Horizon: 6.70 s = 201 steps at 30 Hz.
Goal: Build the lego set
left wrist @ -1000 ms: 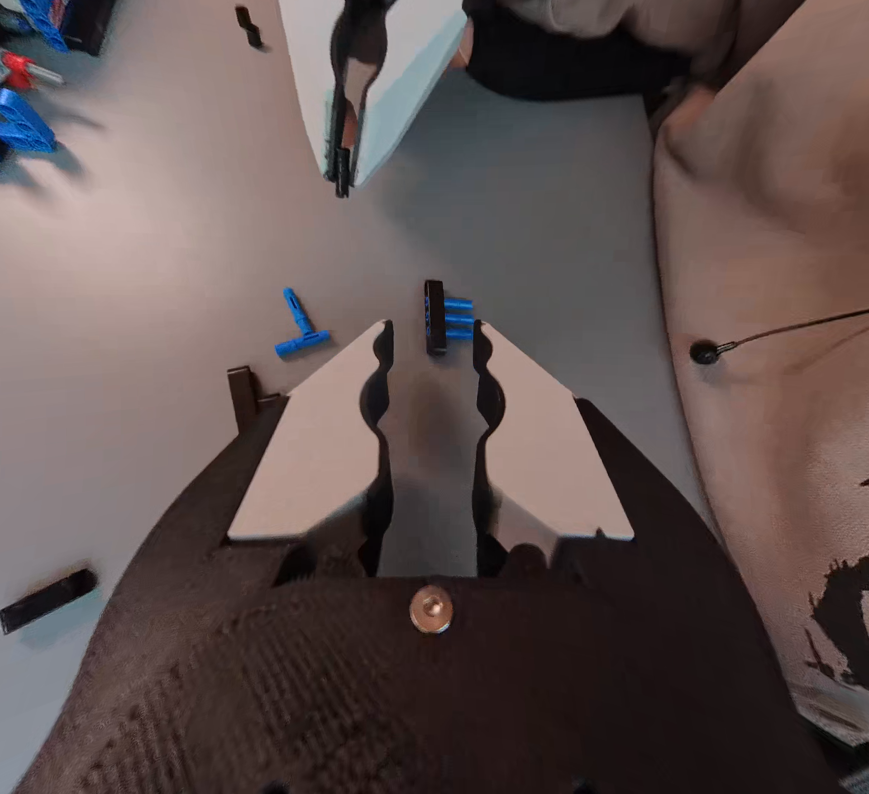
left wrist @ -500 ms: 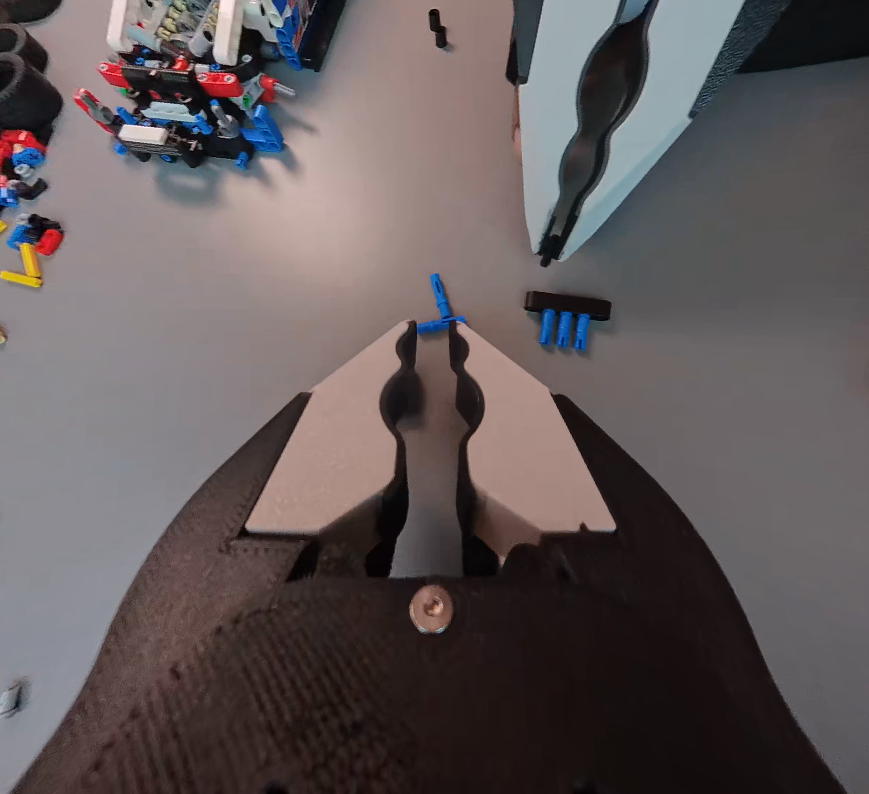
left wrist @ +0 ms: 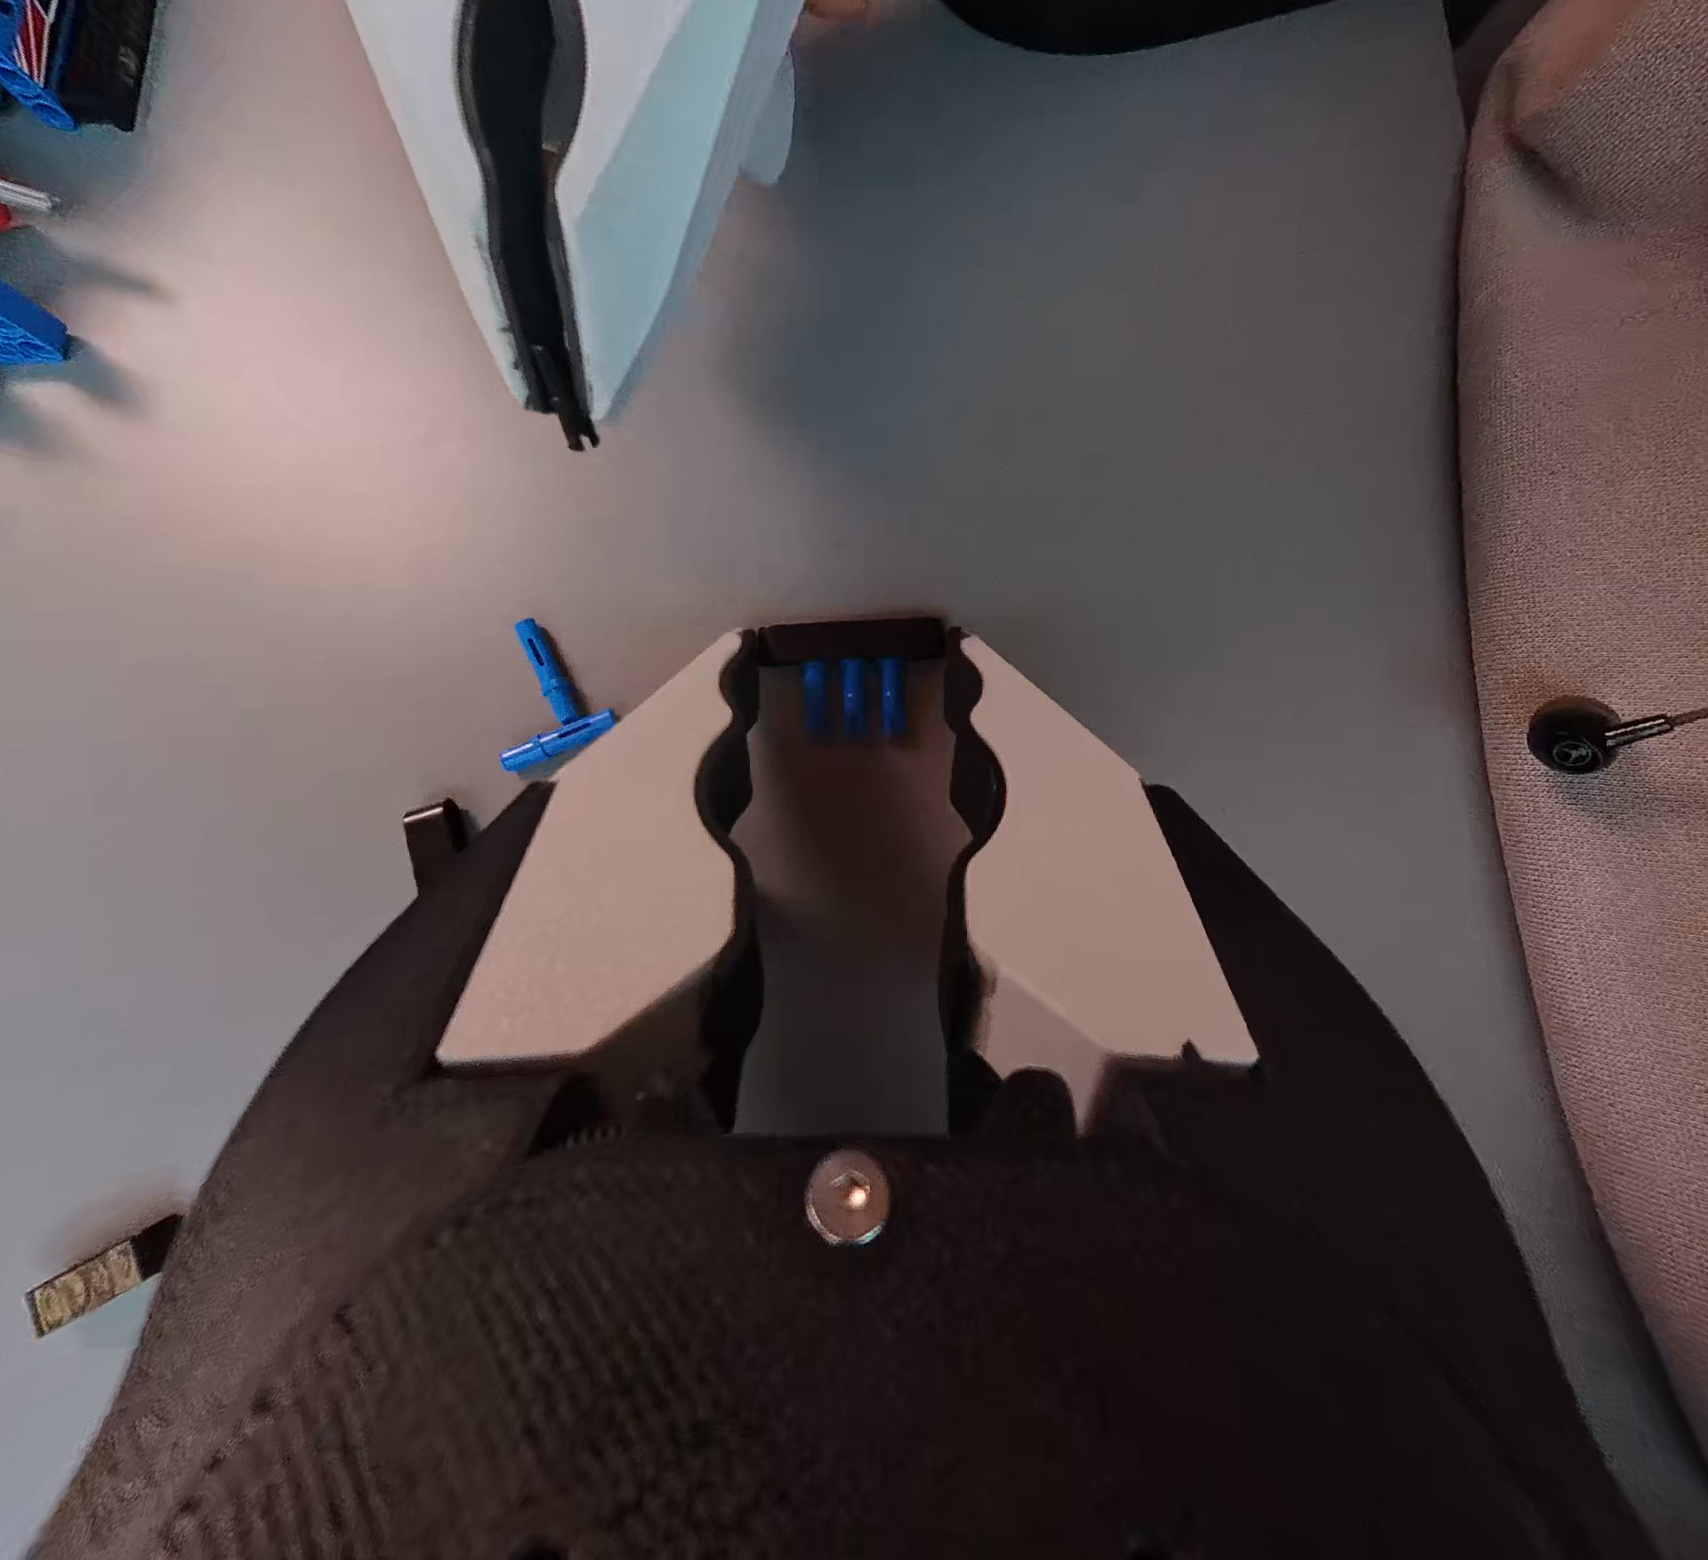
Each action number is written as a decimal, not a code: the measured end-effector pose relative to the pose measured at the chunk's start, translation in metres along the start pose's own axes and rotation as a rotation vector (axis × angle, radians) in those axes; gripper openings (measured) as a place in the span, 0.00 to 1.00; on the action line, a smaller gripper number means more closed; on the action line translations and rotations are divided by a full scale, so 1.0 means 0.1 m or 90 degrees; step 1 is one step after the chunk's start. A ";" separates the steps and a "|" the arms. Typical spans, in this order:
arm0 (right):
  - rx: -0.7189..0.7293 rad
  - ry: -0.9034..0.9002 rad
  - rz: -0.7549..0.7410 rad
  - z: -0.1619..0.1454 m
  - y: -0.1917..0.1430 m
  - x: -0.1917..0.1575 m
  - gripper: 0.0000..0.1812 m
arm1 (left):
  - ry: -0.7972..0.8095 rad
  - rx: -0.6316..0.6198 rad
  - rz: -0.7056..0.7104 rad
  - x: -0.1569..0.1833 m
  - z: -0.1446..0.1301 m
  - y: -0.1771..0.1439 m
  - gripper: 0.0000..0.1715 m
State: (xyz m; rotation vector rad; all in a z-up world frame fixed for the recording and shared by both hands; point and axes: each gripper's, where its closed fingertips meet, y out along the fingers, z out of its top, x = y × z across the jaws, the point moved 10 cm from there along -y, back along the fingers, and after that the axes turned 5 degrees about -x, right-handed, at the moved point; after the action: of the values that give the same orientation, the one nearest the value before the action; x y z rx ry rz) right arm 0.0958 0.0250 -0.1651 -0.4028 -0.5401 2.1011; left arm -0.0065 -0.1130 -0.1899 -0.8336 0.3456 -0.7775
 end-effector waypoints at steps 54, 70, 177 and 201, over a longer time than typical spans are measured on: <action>0.435 0.330 0.111 0.18 -0.05 0.03 0.01 | -0.058 0.474 0.190 -0.09 0.30 -0.56 0.22; 0.561 0.229 0.166 0.29 -0.12 -0.10 0.01 | -0.266 0.707 -0.137 -0.12 0.33 -0.65 0.21; 0.161 0.077 0.124 0.21 -0.11 -0.07 0.01 | -0.155 0.315 -0.013 -0.18 0.23 -0.42 0.03; 0.152 -0.267 -0.150 0.22 -0.15 -0.21 0.10 | -0.572 0.516 -0.345 -0.48 -0.03 -0.32 0.03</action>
State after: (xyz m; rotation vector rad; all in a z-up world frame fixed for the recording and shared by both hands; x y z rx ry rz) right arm 0.1070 0.0100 -0.1364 0.2357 -0.5379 1.9924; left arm -0.0558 -0.0926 -0.1683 -0.4144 -0.9821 -0.8533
